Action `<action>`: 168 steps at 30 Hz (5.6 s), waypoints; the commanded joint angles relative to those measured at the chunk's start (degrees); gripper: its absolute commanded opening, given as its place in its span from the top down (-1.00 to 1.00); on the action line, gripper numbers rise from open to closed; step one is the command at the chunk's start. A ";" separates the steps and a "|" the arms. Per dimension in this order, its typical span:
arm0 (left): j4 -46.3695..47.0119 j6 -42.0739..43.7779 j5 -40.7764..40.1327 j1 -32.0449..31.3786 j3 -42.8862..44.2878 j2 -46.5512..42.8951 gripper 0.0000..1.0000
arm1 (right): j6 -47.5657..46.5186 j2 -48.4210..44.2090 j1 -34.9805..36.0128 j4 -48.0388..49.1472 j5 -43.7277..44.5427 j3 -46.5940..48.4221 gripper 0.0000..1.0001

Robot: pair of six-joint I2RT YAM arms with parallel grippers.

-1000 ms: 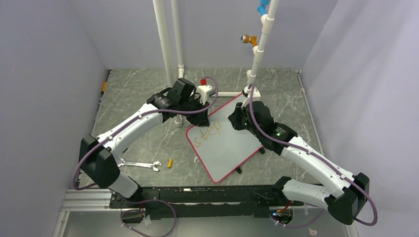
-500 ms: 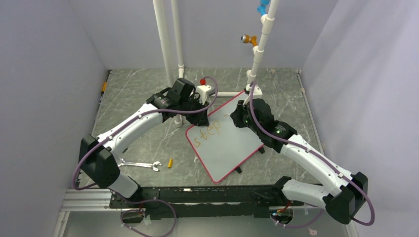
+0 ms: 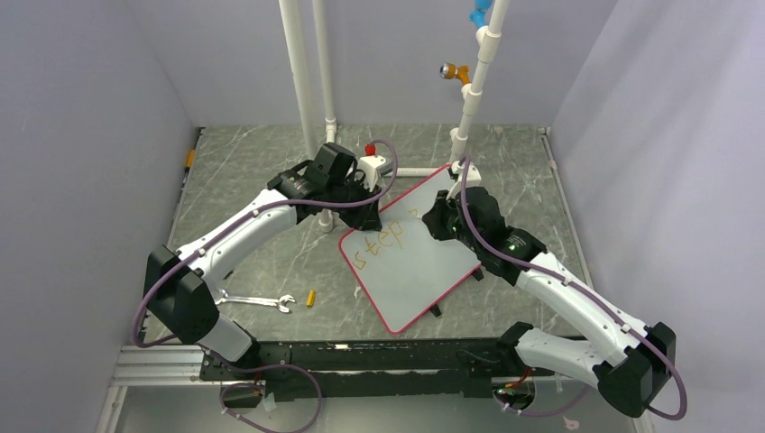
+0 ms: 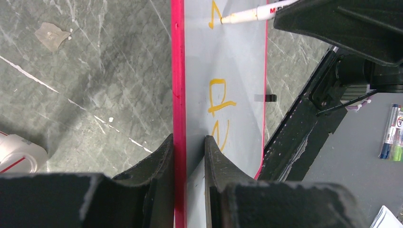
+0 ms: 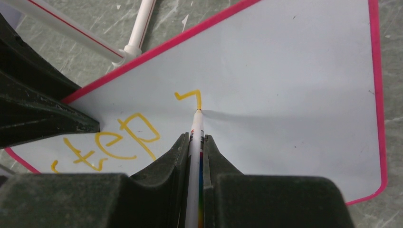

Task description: Write a sentence on the whiteboard

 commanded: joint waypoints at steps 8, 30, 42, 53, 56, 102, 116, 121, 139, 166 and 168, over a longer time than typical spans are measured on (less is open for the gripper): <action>3.00 4.23 -3.86 -0.03 0.43 -1.99 1.00 | 0.45 -1.57 -0.04 -2.51 -2.55 -3.49 1.00; 3.07 4.19 -3.69 -0.03 0.48 -2.25 1.00 | -3.52 3.53 -0.06 -5.36 2.63 6.44 1.00; 3.00 4.16 -3.78 -0.02 0.44 -2.54 1.00 | -1.42 -0.62 -0.07 -8.47 0.33 9.88 1.00; 2.98 4.16 -3.62 -0.11 0.47 -2.36 1.00 | -1.64 3.77 -0.07 -3.40 -1.64 12.03 1.00; 2.90 4.17 -3.50 -0.10 0.44 -2.27 1.00 | -1.68 5.04 -0.05 -2.25 -1.77 12.15 1.00; 2.92 4.18 -3.50 -0.25 0.44 -2.21 1.00 | -1.76 2.62 -0.21 -4.10 5.17 9.18 1.00; 2.90 4.40 -3.66 -0.18 0.43 -2.80 1.00 | -0.32 1.66 -0.32 -3.59 3.68 2.93 1.00; 2.92 4.38 -3.79 -0.21 0.37 -3.04 1.00 | 0.87 -0.31 -0.31 -3.90 2.75 -0.42 1.00; 2.89 4.25 -3.51 -0.23 0.48 -2.50 1.00 | -1.21 4.51 -0.30 -3.25 2.98 7.30 1.00; 2.78 4.36 -3.60 -0.47 0.43 -2.36 1.00 | -0.94 4.17 -2.16 -5.07 6.25 5.62 1.00; 2.87 4.41 -3.68 -0.45 0.43 -2.43 1.00 | -0.71 3.26 -2.09 -5.22 6.07 4.55 1.00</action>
